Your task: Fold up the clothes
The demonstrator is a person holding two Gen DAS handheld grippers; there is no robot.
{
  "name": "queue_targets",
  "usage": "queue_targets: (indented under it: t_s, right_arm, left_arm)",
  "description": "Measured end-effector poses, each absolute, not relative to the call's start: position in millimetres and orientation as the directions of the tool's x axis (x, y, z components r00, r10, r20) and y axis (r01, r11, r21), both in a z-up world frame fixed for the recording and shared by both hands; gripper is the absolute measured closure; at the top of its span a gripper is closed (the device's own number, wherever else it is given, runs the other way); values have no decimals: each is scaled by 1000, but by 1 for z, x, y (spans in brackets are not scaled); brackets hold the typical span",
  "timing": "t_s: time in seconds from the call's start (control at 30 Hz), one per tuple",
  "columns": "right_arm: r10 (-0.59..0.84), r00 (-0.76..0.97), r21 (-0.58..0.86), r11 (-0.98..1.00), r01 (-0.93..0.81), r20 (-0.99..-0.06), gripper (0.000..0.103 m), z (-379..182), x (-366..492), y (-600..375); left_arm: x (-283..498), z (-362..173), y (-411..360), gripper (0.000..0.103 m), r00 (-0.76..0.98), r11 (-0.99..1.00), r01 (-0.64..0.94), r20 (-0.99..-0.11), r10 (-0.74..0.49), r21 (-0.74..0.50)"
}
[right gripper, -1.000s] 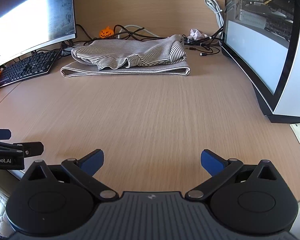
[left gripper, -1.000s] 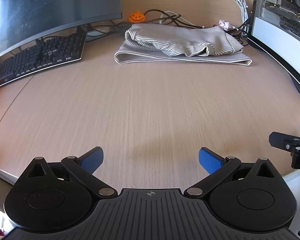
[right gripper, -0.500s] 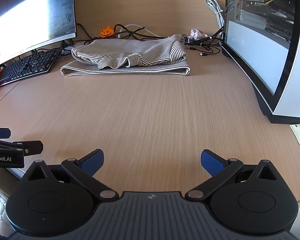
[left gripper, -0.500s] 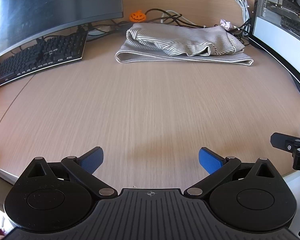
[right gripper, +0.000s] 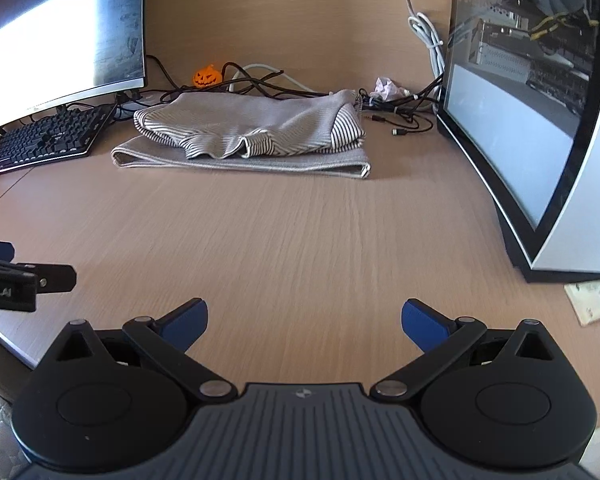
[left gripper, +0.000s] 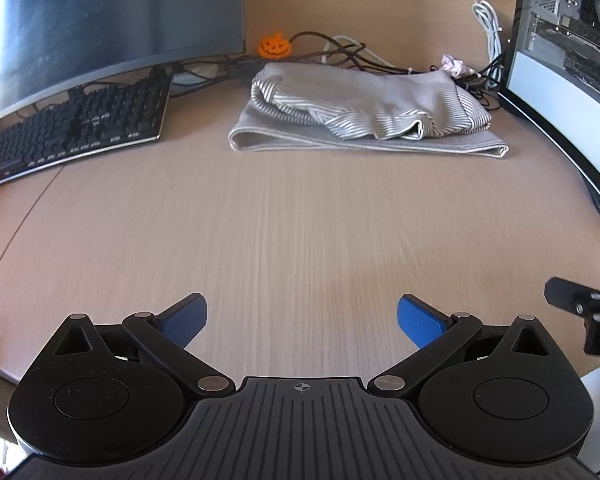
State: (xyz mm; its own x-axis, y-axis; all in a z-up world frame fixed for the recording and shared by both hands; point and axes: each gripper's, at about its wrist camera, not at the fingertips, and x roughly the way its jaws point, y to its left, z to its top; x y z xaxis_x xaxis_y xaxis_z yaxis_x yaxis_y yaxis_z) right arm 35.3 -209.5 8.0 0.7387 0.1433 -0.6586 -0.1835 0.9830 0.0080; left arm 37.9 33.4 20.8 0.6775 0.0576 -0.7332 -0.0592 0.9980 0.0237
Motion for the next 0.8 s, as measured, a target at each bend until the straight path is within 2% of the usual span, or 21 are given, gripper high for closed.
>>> queue_targets:
  t_s: [0.3, 0.47, 0.63, 0.8]
  right_arm:
    - [102, 801, -95, 976, -195, -590, 0, 28, 115, -171]
    - [81, 802, -144, 968, -204, -592, 0, 17, 179, -130]
    - [-53, 789, -325, 926, -190, -611, 0, -12, 228, -94]
    - [-210, 855, -430, 903, -16, -474, 0, -1, 246, -100]
  left_arm:
    - [52, 19, 66, 0, 674, 999, -40, -739, 21, -8]
    - [57, 11, 104, 0, 656, 998, -63, -755, 20, -28]
    - [72, 6, 139, 0, 648, 996, -48, -761, -24, -72]
    - [106, 17, 137, 0, 681, 997, 19, -729, -68, -76]
